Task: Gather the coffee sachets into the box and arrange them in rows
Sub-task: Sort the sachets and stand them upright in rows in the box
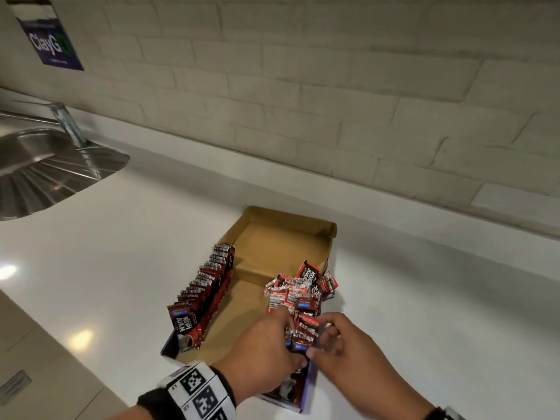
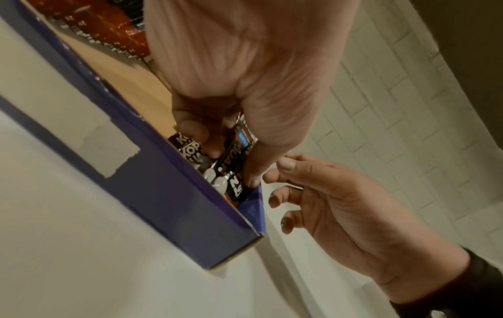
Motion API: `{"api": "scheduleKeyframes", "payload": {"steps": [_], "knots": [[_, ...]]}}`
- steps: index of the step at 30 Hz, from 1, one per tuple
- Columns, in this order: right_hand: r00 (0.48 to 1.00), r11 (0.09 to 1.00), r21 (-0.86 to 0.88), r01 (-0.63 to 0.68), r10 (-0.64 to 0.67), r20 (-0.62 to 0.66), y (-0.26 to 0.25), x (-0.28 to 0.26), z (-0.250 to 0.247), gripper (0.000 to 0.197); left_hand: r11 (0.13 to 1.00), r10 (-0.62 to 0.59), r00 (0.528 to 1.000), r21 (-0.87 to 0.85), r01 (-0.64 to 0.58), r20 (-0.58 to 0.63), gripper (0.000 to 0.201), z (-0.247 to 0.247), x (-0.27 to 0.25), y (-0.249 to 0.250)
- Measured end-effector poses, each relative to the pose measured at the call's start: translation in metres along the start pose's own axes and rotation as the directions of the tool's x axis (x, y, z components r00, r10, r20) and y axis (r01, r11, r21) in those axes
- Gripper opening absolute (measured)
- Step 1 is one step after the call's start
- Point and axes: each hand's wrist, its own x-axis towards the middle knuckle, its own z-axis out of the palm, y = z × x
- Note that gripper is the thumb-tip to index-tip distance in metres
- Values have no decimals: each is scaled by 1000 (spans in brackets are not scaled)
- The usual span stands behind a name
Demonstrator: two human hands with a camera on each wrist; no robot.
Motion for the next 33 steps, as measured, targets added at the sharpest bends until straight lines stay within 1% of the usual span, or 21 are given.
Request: {"api": "scheduleKeyframes", "payload": {"steps": [2, 4, 6, 7, 8, 11, 12, 15, 17, 18, 20, 21, 22, 23, 24, 25, 26, 29, 31, 32, 33], "knots": [[1000, 1000, 10, 5, -5, -21, -1, 3, 2, 33, 998, -21, 1000, -62, 21, -10, 48, 1, -1, 0], [999, 1000, 20, 3, -2, -36, -2, 3, 3, 29, 993, -34, 999, -114, 34, 3, 57, 1, -2, 1], [999, 999, 31, 12, -10, -35, -3, 3, 4, 27, 986, -27, 999, -162, 30, 19, 63, 1, -4, -1], [999, 999, 36, 15, -14, -34, -4, 3, 4, 25, 984, -12, 999, -177, 17, 31, 62, 0, -6, -1], [999, 999, 44, 20, -18, -38, -5, 2, 3, 24, 984, 9, 999, -179, 0, 46, 57, -2, -7, 0], [999, 995, 98, 17, -12, -52, -6, -2, 2, 22, 983, 66, 994, -176, -50, 84, 30, -10, -13, 1], [998, 993, 120, 18, -12, -54, -6, -3, 1, 24, 981, 67, 993, -188, -48, 95, 27, -13, -16, 1], [1000, 974, 226, 20, -16, -19, -7, -7, -1, 39, 959, 39, 994, -284, -10, 99, 23, -21, -19, -4], [998, 953, 300, 51, -56, 6, -6, -7, -4, 51, 911, 22, 994, -412, 23, 103, 28, -28, -21, -5], [995, 951, 301, 77, -91, 30, -6, -7, -5, 61, 881, 19, 995, -472, 30, 97, 29, -32, -22, -5], [982, 948, 301, 106, -147, 119, -9, -8, -8, 81, 819, 38, 996, -573, 17, 85, 27, -41, -24, 1], [972, 935, 343, 89, -157, 175, -14, -8, -11, 88, 780, 64, 994, -626, 6, 89, 26, -45, -25, 5], [958, 910, 411, 60, -168, 232, -19, -8, -13, 90, 741, 99, 990, -672, -8, 98, 26, -49, -25, 9], [938, 878, 478, 35, -194, 287, -26, -8, -15, 86, 712, 138, 984, -702, -22, 108, 26, -53, -25, 13], [917, 849, 529, 20, -226, 329, -32, -7, -16, 77, 689, 172, 978, -724, -37, 114, 28, -55, -25, 16], [904, 824, 566, 3, -245, 352, -37, -7, -17, 67, 666, 193, 974, -744, -43, 116, 31, -55, -24, 18], [901, 800, 600, -30, -238, 362, -41, -7, -17, 59, 648, 197, 974, -761, -40, 116, 33, -56, -24, 20], [917, 682, 713, -162, -164, 364, -45, -5, -12, 36, 583, 148, 986, -812, -24, 77, 36, -56, -27, 26], [938, 657, 733, -176, -113, 327, -49, -5, -10, 12, 528, 97, 995, -848, -50, 1, 47, -55, -29, 25], [950, 658, 732, -176, -81, 301, -49, -5, -10, 8, 504, 69, 997, -861, -73, -44, 50, -56, -30, 23], [959, 660, 731, -175, -55, 279, -48, -5, -10, 10, 491, 43, 995, -865, -101, -92, 49, -57, -31, 20]]}}
